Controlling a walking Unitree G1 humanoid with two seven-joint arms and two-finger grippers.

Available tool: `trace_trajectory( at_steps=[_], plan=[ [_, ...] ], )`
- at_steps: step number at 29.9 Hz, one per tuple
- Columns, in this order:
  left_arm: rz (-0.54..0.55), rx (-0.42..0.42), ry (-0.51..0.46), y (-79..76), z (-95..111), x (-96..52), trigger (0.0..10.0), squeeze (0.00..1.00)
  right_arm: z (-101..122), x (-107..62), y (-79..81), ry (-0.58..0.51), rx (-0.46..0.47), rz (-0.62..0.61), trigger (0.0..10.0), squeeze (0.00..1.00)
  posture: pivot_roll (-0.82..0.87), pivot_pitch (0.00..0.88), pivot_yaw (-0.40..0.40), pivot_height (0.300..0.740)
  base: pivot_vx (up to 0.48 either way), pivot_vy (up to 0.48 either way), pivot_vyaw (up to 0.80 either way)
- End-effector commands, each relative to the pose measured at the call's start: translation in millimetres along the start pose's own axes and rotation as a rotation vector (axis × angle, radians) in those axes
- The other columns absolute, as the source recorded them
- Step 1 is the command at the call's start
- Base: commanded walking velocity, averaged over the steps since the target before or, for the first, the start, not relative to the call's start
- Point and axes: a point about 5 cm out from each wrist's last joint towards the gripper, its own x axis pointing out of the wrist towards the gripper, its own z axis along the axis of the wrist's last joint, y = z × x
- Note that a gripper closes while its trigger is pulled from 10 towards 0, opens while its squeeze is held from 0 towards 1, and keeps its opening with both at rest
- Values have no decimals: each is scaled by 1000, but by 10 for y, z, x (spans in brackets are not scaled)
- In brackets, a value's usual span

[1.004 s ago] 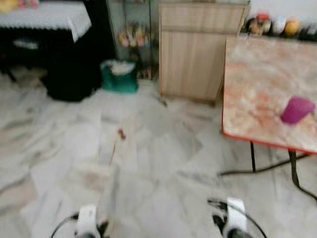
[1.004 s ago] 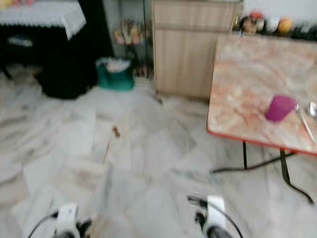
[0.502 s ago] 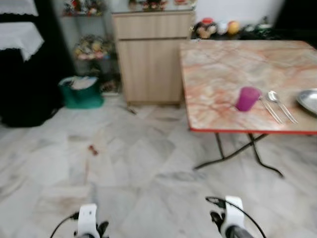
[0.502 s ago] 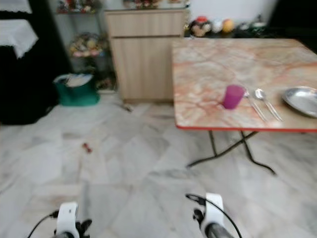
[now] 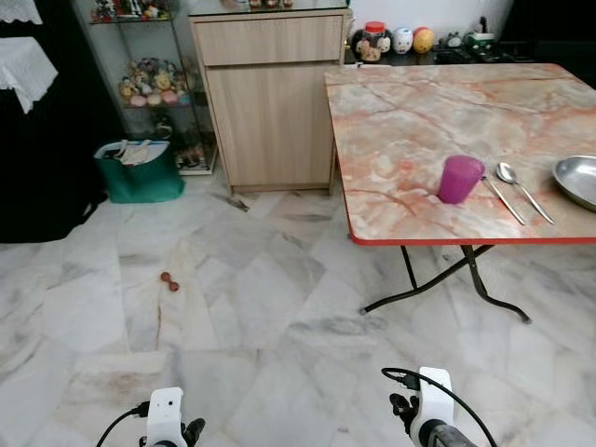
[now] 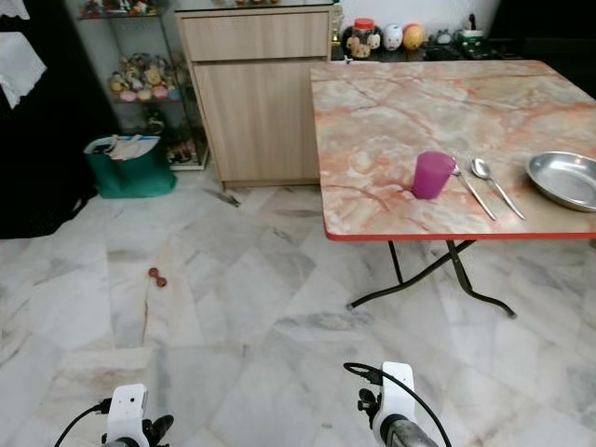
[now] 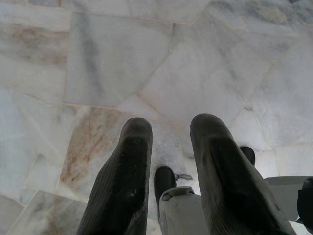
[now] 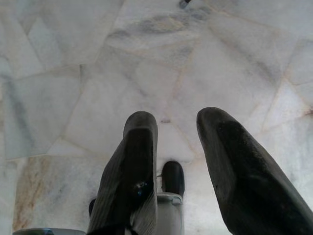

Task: Setting the table

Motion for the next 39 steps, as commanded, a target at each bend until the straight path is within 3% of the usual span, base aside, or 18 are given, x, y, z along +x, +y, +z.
trace_trajectory(
  at_steps=[1,14,39],
  plan=[
    [2,22,3,13,-8,-5,10000,0,-28,-9,-11,1,11,-4,10000,0,-58,0,42,740,0,0,0],
    [-21,61,-14,-57,40,16,10000,0,-20,-5,3,-2,4,-1,10000,0,-64,0,44,740,0,-189,0],
    [-51,61,-45,-147,111,40,10000,0,-18,-7,-5,-3,-10,0,10000,0,-65,0,35,740,0,-480,0]
  ],
)
